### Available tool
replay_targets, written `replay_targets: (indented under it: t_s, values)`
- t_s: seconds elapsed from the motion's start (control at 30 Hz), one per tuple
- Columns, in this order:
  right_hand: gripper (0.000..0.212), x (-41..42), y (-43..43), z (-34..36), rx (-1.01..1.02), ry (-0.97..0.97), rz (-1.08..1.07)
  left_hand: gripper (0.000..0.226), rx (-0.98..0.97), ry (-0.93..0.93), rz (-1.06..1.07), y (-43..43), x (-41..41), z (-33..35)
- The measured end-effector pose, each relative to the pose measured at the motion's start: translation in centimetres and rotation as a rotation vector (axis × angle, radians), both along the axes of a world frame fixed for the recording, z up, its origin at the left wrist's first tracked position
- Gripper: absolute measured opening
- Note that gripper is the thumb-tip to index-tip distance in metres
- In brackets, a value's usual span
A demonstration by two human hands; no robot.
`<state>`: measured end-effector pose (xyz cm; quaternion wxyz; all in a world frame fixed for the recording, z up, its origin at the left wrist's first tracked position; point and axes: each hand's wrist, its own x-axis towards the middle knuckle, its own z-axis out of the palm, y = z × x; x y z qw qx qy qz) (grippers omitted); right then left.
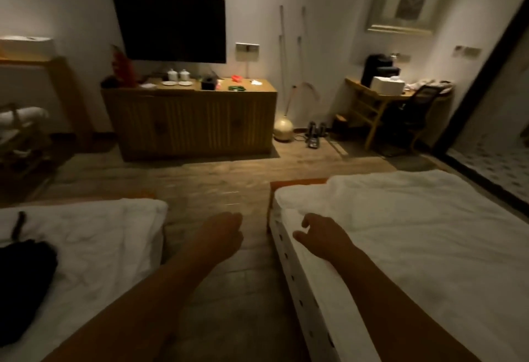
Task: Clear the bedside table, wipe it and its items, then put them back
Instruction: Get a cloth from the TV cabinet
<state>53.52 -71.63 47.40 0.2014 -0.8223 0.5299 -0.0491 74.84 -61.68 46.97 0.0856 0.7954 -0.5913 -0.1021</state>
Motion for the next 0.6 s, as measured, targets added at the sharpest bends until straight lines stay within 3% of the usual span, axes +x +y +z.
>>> replay_targets:
  t_s: [0.2, 0.6]
  values:
    - [0.038, 13.3, -7.5, 0.3, 0.061, -0.087, 0.048, 0.028, -0.035, 0.016, 0.034, -6.3, 11.4, 1.7]
    - [0.041, 28.7, -29.8, -3.5, 0.003, 0.02, 0.169, 0.033, -0.016, -0.043, 0.033, -27.1, 25.8, -0.1]
